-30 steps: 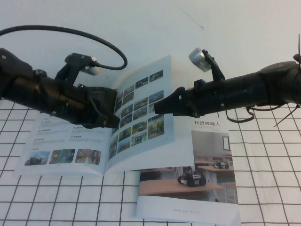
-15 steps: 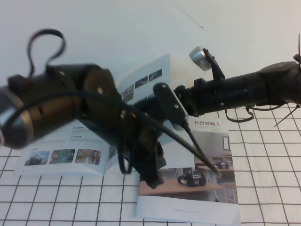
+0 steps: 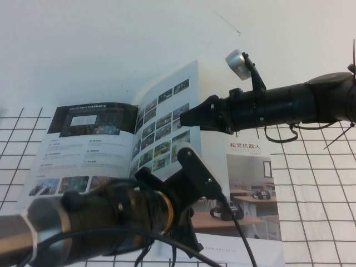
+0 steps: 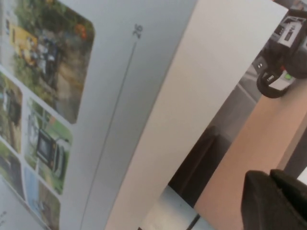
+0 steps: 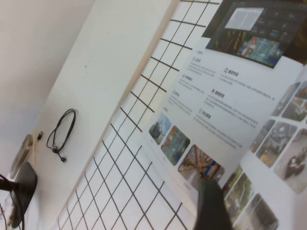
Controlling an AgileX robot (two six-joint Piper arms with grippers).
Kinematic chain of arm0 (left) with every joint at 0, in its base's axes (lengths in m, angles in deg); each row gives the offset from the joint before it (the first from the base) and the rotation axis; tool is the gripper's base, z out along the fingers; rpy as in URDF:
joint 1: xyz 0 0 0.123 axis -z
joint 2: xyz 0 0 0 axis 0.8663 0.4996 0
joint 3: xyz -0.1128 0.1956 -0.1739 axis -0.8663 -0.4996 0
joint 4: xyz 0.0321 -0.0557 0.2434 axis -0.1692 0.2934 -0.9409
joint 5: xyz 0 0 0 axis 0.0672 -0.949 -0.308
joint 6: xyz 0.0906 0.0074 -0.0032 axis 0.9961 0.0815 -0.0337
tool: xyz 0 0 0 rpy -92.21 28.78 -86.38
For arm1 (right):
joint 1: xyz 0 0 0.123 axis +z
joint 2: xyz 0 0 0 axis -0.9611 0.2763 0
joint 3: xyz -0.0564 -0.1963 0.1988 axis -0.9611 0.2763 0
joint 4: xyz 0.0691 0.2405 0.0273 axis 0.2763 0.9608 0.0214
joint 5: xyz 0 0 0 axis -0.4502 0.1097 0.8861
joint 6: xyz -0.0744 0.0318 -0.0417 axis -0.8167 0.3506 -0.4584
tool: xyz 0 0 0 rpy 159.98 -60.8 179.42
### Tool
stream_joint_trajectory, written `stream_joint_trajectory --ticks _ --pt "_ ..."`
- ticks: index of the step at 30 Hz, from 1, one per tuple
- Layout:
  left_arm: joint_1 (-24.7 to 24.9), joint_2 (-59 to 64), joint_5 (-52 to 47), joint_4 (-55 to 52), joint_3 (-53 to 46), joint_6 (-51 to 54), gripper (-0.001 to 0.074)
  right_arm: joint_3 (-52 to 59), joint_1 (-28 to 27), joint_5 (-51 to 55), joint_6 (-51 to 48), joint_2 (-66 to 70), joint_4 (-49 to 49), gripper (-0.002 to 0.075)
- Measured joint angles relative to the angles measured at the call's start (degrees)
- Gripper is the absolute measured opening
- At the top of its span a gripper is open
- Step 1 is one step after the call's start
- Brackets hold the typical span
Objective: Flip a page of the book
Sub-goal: Open the closed book
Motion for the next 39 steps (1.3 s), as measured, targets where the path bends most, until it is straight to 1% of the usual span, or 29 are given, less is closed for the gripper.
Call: stream_joint_trajectory --ticks 2,3,6,9,11,14,20,27,32,35,39 --pt "0.09 0.68 2.46 -10.75 -1.59 -10.78 -0.0002 0.0 0.0 0.15 0.0 0.0 0.15 0.0419" --pt "0.25 1.13 2.9 -16.98 -2.04 -18.52 -0.0002 0.0 0.0 0.4 0.0 0.0 0.15 0.0419" --pt "0.24 2.16 2.35 -34.39 -2.7 -36.61 -0.0002 0.0 0.0 1.06 0.0 0.0 0.61 0.0419" --pt "0.24 2.47 0.98 -50.31 -2.7 -51.7 -0.0002 0.0 0.0 1.72 0.0 0.0 1.0 0.0419" --pt "0.24 2.82 0.37 -55.12 -2.7 -57.01 -0.0002 0.0 0.0 2.12 0.0 0.0 1.14 0.0419" --pt "0.24 3.7 -1.78 -57.85 -2.7 -60.54 -0.0002 0.0 0.0 2.52 0.36 0.0 1.25 0.0419" --pt "0.24 5.51 -8.79 -58.69 -2.7 -63.47 -0.0002 0.0 0.0 2.78 0.58 0.0 1.14 0.0419" --pt "0.24 5.6 -18.21 -58.69 -2.7 -67.38 -0.0002 0.0 0.0 2.54 0.58 0.0 -3.05 0.0419" --pt "0.24 5.6 -19.38 -58.69 -2.7 -68.02 -0.0002 -0.1 0.0 2.54 0.35 0.0 -4.02 0.0419" --pt "0.24 5.6 -19.38 -58.69 -2.7 -68.27 -0.0002 -0.1 -0.36 3.27 -0.39 0.0 -6.28 0.0419" --pt "0.24 5.6 -19.13 -58.69 -2.7 -69.3 -0.0002 -0.1 -1.36 6.63 -0.5 0.0 -7.83 0.0418"
